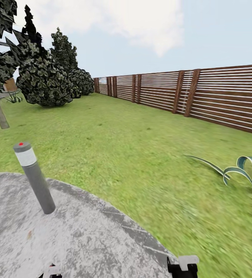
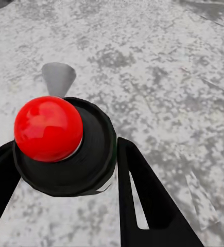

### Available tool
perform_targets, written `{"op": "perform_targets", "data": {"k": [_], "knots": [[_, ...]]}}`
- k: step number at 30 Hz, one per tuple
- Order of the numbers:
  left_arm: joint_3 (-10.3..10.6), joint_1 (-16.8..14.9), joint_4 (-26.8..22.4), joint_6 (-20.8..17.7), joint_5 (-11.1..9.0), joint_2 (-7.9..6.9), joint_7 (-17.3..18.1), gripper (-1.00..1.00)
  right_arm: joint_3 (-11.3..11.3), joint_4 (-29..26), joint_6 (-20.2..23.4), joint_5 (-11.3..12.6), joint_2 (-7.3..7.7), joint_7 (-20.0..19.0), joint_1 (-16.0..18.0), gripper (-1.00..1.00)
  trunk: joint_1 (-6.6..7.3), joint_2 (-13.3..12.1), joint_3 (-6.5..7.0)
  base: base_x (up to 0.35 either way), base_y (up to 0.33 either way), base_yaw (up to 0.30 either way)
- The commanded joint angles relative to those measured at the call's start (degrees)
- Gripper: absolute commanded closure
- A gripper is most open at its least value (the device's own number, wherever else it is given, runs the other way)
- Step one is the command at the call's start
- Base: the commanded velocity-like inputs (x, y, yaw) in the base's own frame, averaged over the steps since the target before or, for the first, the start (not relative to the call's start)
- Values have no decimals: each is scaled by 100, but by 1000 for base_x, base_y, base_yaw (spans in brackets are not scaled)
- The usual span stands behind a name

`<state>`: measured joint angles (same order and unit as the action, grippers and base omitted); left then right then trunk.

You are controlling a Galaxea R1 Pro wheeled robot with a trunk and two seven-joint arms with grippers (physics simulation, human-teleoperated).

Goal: Pick up the pesticide atomizer in the garden and spray insectifuge to fully cover both potted plants in the garden.

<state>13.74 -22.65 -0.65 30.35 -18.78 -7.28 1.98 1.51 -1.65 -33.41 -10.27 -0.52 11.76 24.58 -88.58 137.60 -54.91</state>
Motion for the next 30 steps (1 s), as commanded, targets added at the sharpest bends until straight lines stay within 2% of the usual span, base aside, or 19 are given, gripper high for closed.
{"op": "perform_targets", "data": {"k": [1,30], "knots": [[42,-3,4,15,-62,-1,21,100,16,3,-7,-65,-1,46,0,-100,-2,2,-5,339,0,0],[46,-3,4,15,-55,-1,20,100,14,-2,-7,-55,-10,55,-6,-100,-2,2,-5,339,0,0]]}}
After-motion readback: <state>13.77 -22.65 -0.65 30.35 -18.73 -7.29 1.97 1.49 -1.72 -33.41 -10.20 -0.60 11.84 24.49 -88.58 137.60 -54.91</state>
